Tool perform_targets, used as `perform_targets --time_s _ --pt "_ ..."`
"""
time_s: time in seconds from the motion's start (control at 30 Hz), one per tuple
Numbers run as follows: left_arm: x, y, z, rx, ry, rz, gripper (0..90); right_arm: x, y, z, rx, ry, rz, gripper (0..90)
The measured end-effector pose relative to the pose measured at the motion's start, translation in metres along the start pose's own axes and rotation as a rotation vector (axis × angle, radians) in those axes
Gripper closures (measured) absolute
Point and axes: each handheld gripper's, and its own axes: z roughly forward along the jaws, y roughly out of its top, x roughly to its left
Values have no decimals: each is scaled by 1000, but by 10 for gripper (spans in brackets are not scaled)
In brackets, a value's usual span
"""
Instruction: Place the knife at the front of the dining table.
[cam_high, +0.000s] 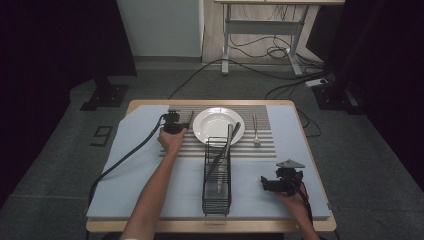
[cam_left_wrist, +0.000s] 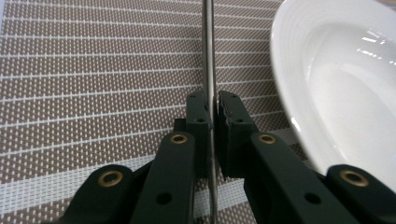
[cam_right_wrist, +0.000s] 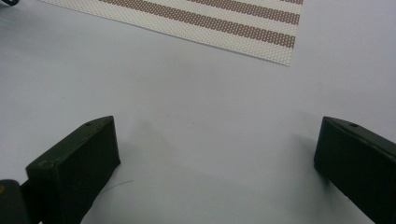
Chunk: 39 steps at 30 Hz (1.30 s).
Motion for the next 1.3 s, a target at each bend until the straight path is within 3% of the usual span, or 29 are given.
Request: perform_targets --time_s 0.23,0.57,0.8,1.0,1.17,1.3 --pt "6 -1 -2 -3 -2 -23 841 0 0 0 0 0 0 0" --pt "7 -2 -2 1 9 0 824 0 0 0 0 0 0 0" --pt "9 -2 -6 -2 61 80 724 0 0 0 -1 0 1 0" --pt "7 -3 -14 6 46 120 636 0 0 0 0 0 0 0" --pt "6 -4 -29 -35 -21 118 576 0 0 0 -1 0 0 0" --pt "6 -8 -39 -24 -12 147 531 0 0 0 -1 -1 0 0"
